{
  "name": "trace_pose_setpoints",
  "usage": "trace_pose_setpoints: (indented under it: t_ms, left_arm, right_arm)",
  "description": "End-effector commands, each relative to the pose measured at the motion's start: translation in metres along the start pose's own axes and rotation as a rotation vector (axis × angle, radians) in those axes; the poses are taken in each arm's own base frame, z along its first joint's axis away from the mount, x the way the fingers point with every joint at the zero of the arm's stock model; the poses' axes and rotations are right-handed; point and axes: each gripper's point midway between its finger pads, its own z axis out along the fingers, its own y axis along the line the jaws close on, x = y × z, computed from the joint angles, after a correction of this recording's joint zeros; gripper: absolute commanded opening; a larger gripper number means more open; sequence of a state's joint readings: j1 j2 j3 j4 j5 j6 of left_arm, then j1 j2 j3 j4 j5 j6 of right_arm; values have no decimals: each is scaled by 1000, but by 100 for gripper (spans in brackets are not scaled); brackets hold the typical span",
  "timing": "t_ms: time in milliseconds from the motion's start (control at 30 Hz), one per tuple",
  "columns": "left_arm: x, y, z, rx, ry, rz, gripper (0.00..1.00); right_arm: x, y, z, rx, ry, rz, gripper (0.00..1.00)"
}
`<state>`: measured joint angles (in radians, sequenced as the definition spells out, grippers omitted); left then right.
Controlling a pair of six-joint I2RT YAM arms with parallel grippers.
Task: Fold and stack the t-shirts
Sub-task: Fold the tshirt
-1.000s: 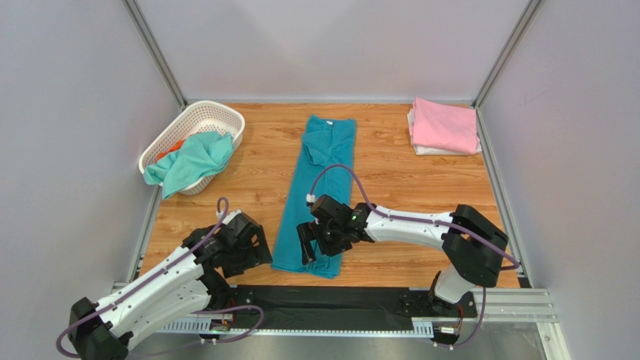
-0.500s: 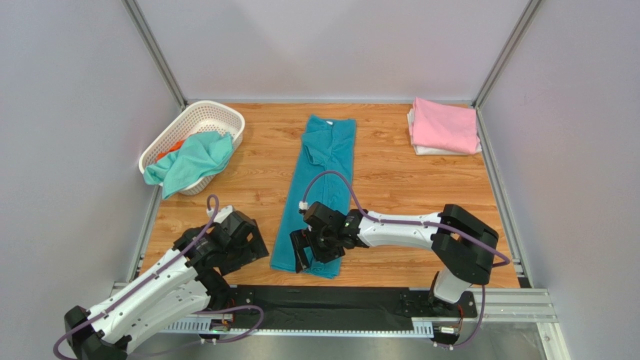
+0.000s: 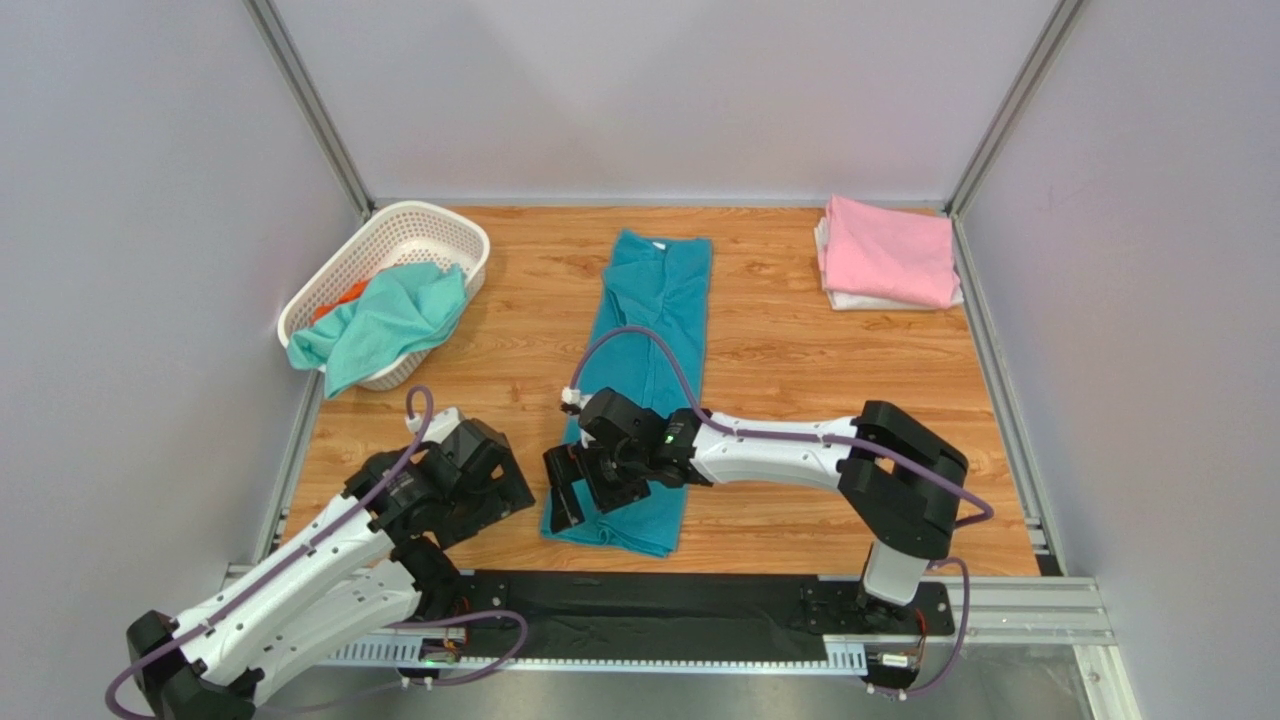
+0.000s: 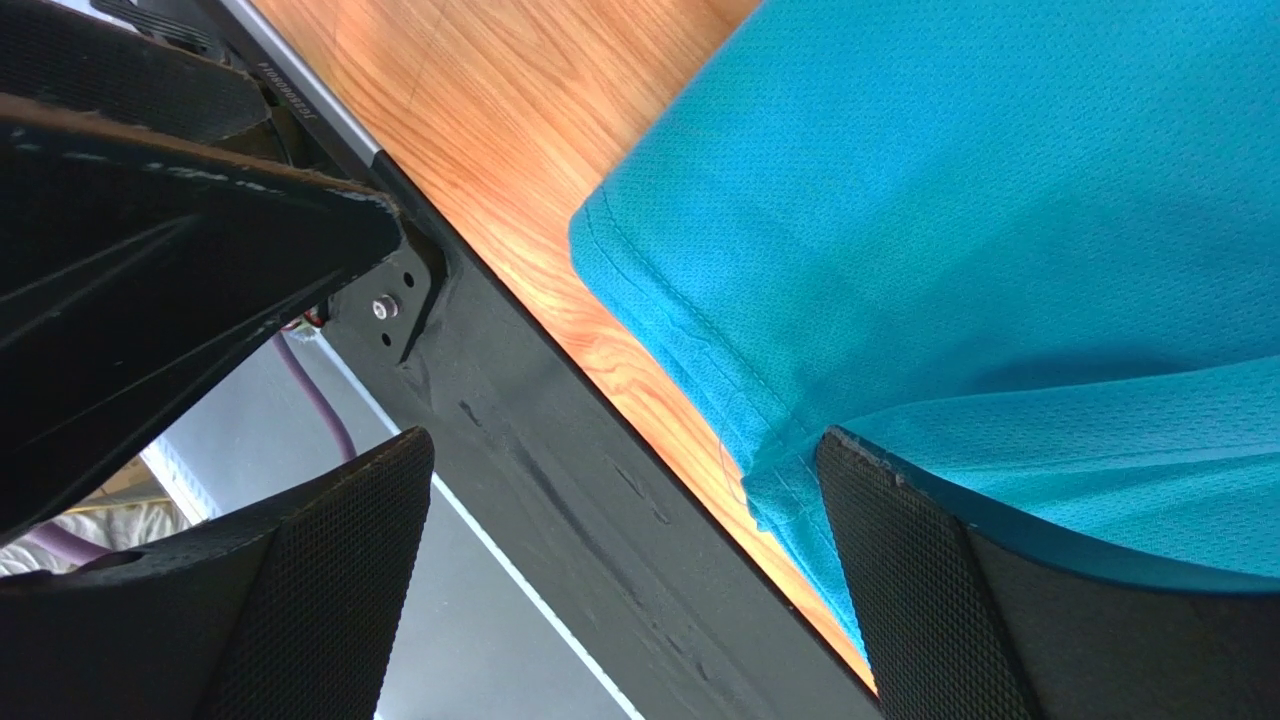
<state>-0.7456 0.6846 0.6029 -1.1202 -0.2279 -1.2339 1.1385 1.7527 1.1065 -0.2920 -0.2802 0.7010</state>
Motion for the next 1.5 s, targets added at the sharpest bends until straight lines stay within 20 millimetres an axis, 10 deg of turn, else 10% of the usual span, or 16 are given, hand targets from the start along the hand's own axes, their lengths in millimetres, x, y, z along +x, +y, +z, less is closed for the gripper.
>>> trace_pose_setpoints:
  t_ms: [0, 333, 833, 1200, 1367, 1467]
  left_arm:
    - [1, 14, -7, -65, 10, 7, 100]
    - [16, -8, 10, 20, 91, 45, 100]
    - [44, -34, 50, 118, 210, 87, 80]
    - [48, -36, 78, 41, 233, 104, 49]
    - [52, -35, 80, 24, 258, 107, 2]
    - [58, -28, 74, 19, 289, 106, 0]
  right_arm:
    - [-17, 24, -15, -49, -59, -67, 100]
    - [15, -15, -61, 118, -49, -65, 100]
    - [82, -81, -70, 297, 74, -113, 87]
    - [82, -95, -40, 322, 75, -94, 66]
    - [90, -104, -36, 354, 92, -59, 32]
    - [93, -101, -42, 339, 77, -32, 15]
